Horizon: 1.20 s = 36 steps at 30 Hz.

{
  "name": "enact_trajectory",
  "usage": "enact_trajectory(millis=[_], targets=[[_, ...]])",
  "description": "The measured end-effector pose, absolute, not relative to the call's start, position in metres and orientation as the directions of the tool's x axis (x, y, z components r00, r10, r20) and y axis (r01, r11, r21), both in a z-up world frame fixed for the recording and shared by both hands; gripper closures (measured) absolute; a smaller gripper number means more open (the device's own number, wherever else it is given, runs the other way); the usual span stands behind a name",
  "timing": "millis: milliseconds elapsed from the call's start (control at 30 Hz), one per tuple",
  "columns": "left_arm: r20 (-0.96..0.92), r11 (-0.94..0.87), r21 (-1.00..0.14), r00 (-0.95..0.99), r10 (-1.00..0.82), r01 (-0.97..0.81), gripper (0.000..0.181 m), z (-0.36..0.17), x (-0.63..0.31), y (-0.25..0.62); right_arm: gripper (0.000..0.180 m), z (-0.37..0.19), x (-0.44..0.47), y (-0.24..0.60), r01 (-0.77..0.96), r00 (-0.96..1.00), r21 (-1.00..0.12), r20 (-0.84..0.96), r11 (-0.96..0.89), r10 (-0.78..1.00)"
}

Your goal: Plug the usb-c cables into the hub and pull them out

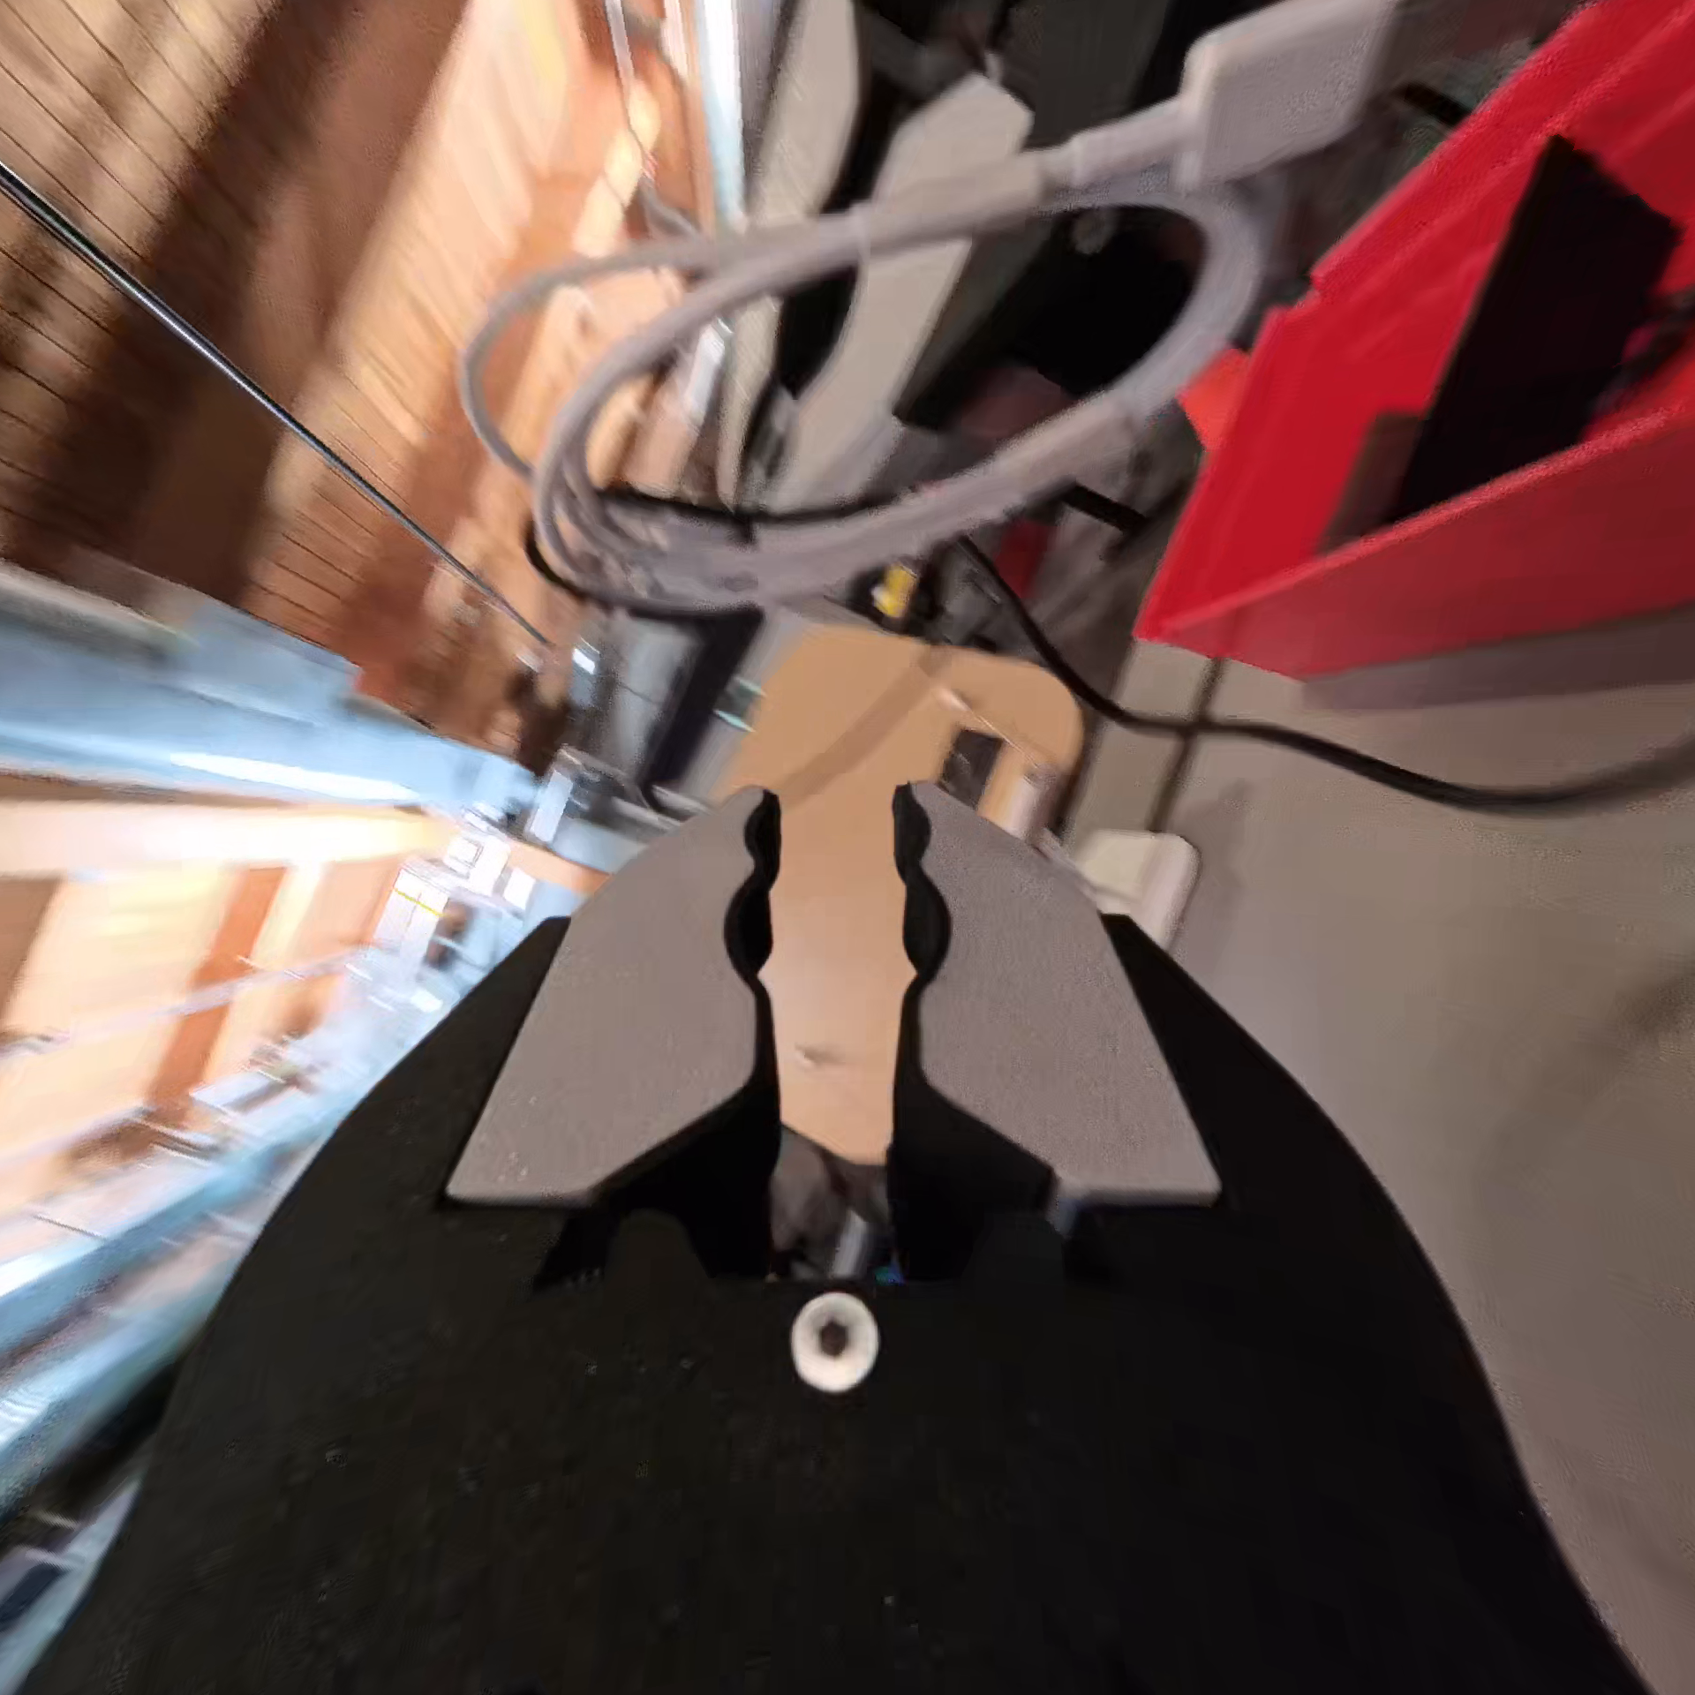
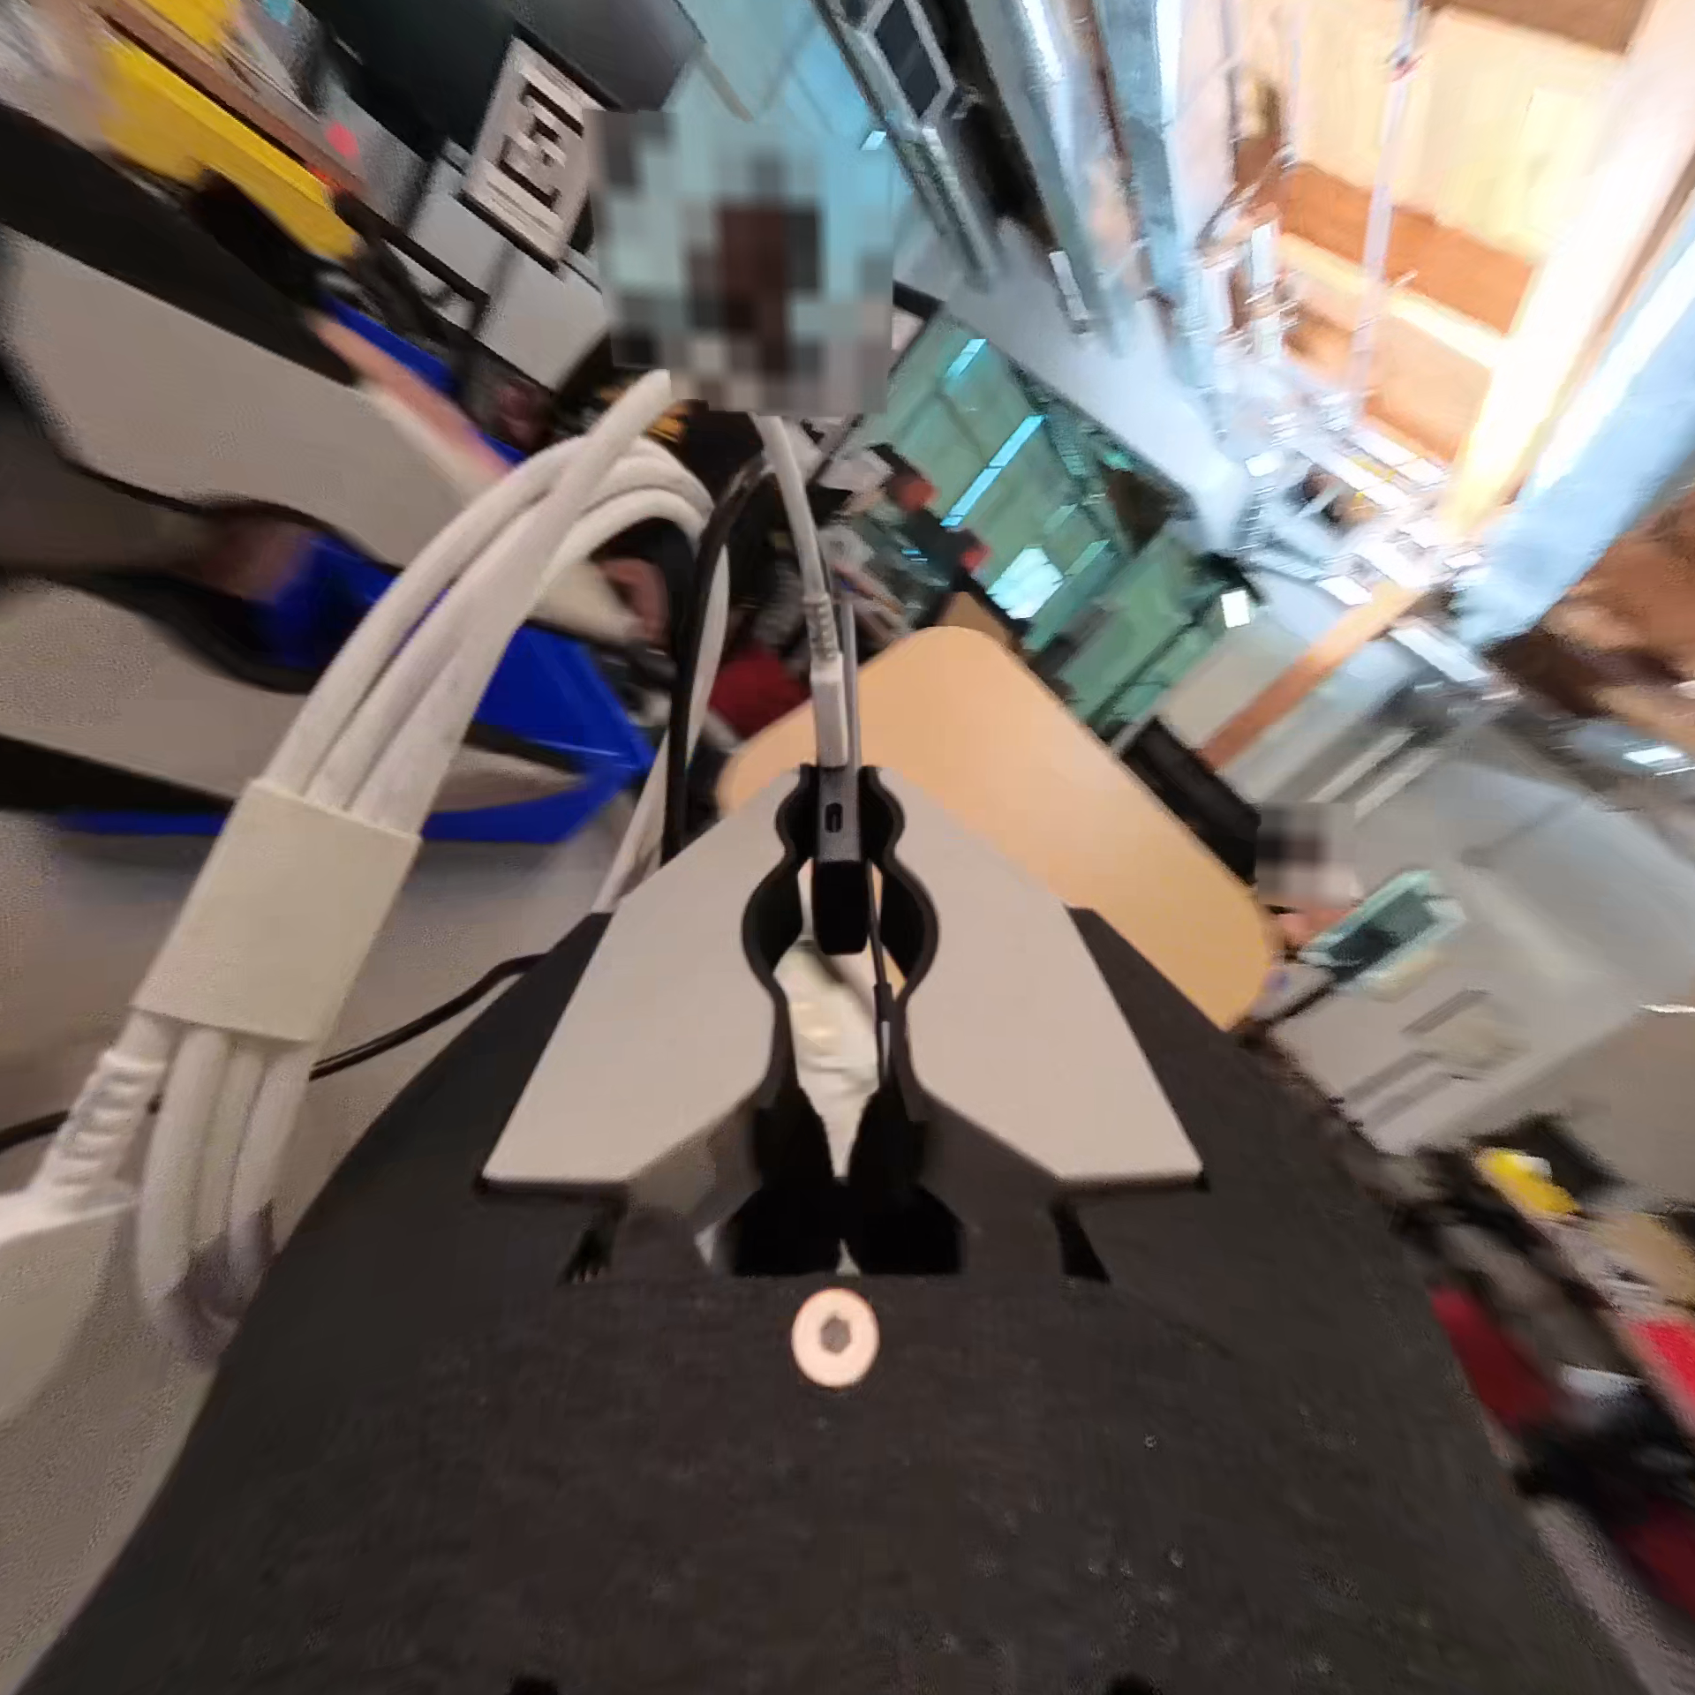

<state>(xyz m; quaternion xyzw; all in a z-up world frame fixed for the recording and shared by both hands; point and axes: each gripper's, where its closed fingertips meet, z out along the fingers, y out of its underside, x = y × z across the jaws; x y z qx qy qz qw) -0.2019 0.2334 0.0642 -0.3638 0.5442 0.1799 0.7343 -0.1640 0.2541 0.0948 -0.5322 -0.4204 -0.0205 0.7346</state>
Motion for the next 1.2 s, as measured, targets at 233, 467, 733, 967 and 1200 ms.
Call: enact_trajectory(millis=[233, 467, 733, 967, 1200], targets=[[-0.303, 0.09, -0.94, 0.687, -0.661, -0.329, 0.16, -0.005, -0.284, 0.228, 0.171, 0.074, -0.207, 0.316, 0.732, 0.342, -0.387, 0.92, 0.56, 0.189], [-0.29, 0.143, -0.956, 0.761, -0.58, -0.255, 0.162, -0.037, -0.315, 0.199, 0.171, -0.08, -0.258, 0.302, 0.76, 0.258, -0.343, 0.939, 0.552, 0.228], [-0.2, -0.102, -0.918, 0.67, -0.715, -0.383, 0.145, -0.08, -0.272, 0.228, 0.171, -0.106, -0.272, 0.288, 0.678, 0.278, -0.358, 0.934, 0.642, 0.227], [-0.135, -0.209, -0.896, 0.69, -0.711, -0.392, 0.156, -0.105, -0.265, 0.247, 0.171, -0.107, -0.266, 0.289, 0.712, 0.264, -0.34, 0.94, 0.615, 0.215], [-0.157, -0.213, -0.901, 0.743, -0.65, -0.377, 0.173, -0.108, -0.268, 0.258, 0.171, -0.111, -0.265, 0.291, 0.734, 0.24, -0.309, 0.951, 0.605, 0.195]])
